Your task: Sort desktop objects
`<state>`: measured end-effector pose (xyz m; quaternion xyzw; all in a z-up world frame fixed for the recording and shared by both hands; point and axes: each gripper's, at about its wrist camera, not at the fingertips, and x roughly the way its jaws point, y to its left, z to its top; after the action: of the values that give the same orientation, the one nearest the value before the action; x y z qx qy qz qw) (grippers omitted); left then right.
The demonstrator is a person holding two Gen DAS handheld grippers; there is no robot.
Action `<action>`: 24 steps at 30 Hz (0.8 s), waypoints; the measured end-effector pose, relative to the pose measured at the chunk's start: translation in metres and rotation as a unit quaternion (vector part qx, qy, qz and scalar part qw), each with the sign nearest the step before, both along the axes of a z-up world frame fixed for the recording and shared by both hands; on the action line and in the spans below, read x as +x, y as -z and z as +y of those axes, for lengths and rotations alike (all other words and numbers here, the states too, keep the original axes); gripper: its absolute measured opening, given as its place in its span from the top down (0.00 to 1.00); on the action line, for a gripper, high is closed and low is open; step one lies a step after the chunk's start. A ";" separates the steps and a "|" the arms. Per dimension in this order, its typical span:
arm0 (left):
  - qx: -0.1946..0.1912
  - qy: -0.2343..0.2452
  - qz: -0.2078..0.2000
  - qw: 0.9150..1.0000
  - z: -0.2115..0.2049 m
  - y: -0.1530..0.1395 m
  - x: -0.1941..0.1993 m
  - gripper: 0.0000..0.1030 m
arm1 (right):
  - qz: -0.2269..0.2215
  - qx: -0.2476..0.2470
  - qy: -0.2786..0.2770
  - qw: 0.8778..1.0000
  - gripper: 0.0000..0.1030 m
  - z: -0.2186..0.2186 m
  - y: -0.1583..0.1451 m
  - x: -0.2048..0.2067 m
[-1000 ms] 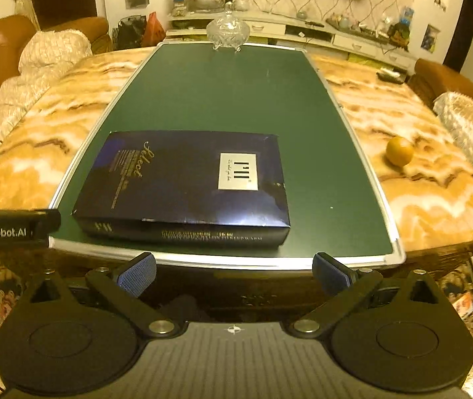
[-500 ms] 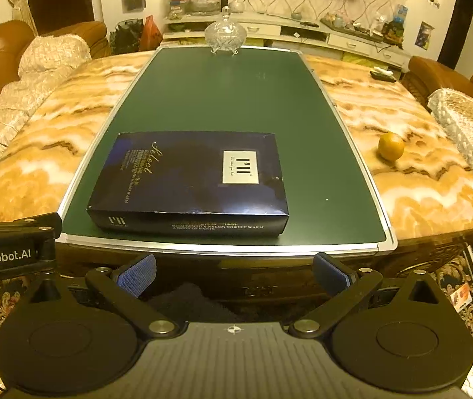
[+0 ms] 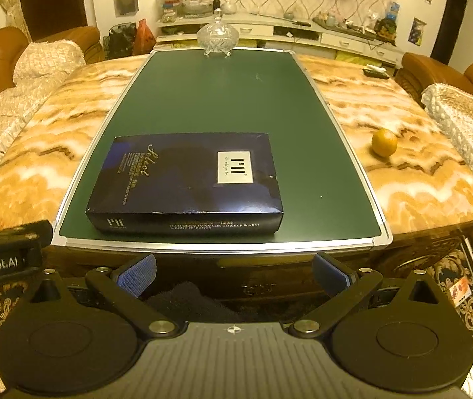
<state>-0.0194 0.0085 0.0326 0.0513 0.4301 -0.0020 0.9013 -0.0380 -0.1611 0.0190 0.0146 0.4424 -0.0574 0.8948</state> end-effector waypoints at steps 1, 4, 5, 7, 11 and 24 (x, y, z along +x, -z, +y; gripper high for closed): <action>0.000 0.001 0.002 1.000 0.000 0.001 0.000 0.00 | 0.000 0.000 0.001 1.000 0.00 0.000 0.000 0.000; 0.001 0.000 0.003 1.000 0.000 0.002 -0.001 0.00 | 0.001 -0.001 0.002 1.000 0.00 0.000 0.000 0.000; 0.001 -0.001 0.004 1.000 0.000 0.003 -0.001 0.00 | 0.002 0.000 0.002 1.000 0.00 0.001 0.001 0.000; 0.001 -0.002 0.006 1.000 0.001 0.004 -0.001 0.00 | 0.004 0.001 0.002 1.000 0.00 0.001 0.002 0.001; 0.002 -0.005 0.009 1.000 0.003 0.006 -0.001 0.00 | 0.007 0.001 0.001 1.000 0.00 0.003 0.003 0.001; 0.007 -0.009 0.017 1.000 0.006 0.012 0.000 0.00 | 0.013 0.008 0.002 1.000 0.00 0.007 0.006 0.004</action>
<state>-0.0191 0.0146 0.0208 0.0532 0.4458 0.0082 0.8935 -0.0343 -0.1542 0.0130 0.0217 0.4546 -0.0562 0.8886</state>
